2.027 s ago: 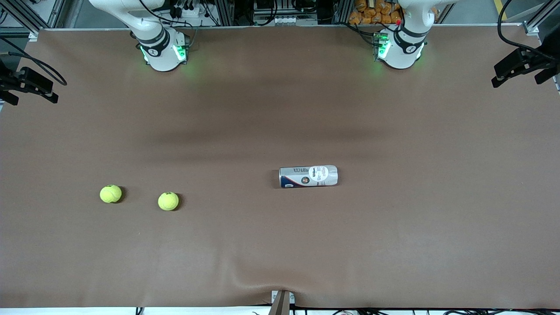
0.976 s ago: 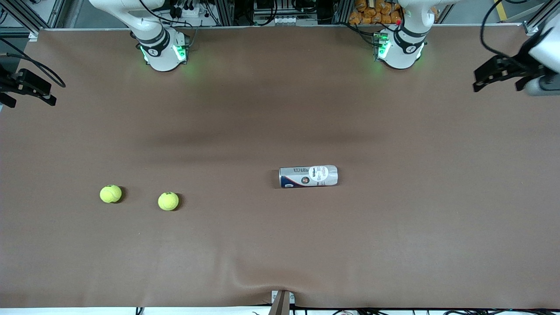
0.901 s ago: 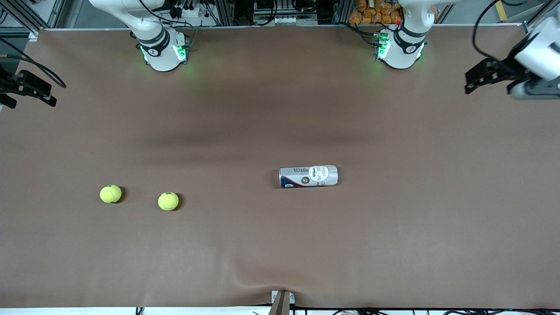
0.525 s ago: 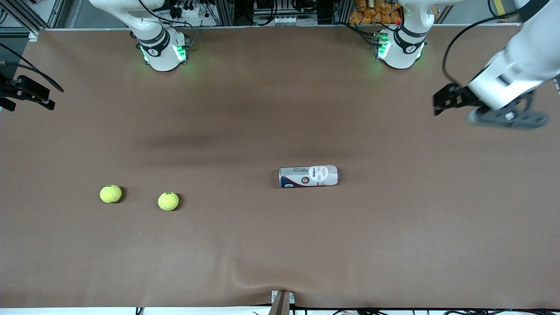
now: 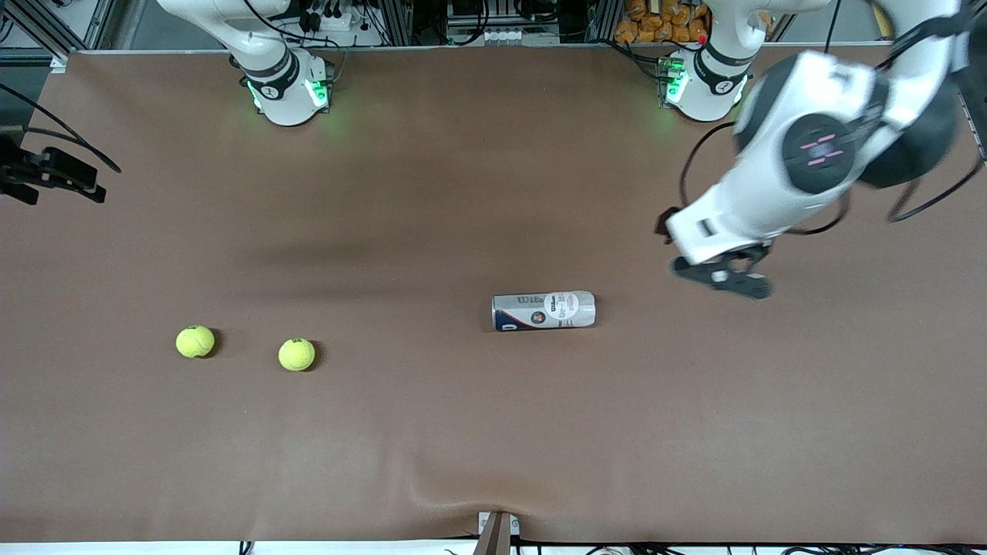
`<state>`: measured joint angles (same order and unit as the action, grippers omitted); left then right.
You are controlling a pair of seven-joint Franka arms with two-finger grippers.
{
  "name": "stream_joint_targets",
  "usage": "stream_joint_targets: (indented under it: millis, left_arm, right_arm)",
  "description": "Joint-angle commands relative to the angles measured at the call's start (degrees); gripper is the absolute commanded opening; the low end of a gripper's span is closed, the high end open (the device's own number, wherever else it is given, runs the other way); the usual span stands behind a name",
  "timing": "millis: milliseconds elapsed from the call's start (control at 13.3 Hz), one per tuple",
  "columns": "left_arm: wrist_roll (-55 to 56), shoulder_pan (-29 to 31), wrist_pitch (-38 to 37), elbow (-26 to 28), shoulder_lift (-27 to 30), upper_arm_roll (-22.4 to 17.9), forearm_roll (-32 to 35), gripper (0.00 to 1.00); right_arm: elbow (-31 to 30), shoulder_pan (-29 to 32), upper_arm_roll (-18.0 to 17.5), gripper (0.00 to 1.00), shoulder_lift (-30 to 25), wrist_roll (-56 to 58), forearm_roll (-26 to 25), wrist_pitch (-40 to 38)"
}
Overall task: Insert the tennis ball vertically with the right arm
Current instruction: 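Reach the white Wilson can with the left gripper and grasp it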
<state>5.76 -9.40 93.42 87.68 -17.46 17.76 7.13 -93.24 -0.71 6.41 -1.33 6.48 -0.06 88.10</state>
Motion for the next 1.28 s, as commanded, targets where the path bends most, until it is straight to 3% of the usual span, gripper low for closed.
stream_joint_targets:
  millis: [0,300,676,901,1201]
  left_arm:
    - [-0.22,-4.20,-0.34,-3.13,-4.06,-0.09,5.59,1.00]
    - [-0.57,-10.71,-0.26,-9.17,-11.26,-0.35,10.00,1.00]
    - [-6.71,-13.62,7.55,-11.83,-16.64,-0.88,10.36,1.00]
    - [-13.13,-14.32,11.43,-12.10,-19.71,-0.79,10.45,1.00]
    - [-23.50,-14.77,15.90,-12.10,-22.61,-0.88,10.45,1.00]
  right_arm:
    - [-3.51,1.15,-0.43,1.00,1.41,0.81,-0.55,4.34]
    - [-10.81,2.47,-0.43,1.00,3.08,0.72,-0.38,14.53]
    - [-10.29,-0.95,-0.70,1.00,7.30,-0.94,1.81,19.46]
    - [-10.29,-5.08,-0.70,1.00,10.81,-7.70,2.08,23.94]
    - [-9.15,-7.55,-0.70,1.00,17.14,-8.06,4.61,29.92]
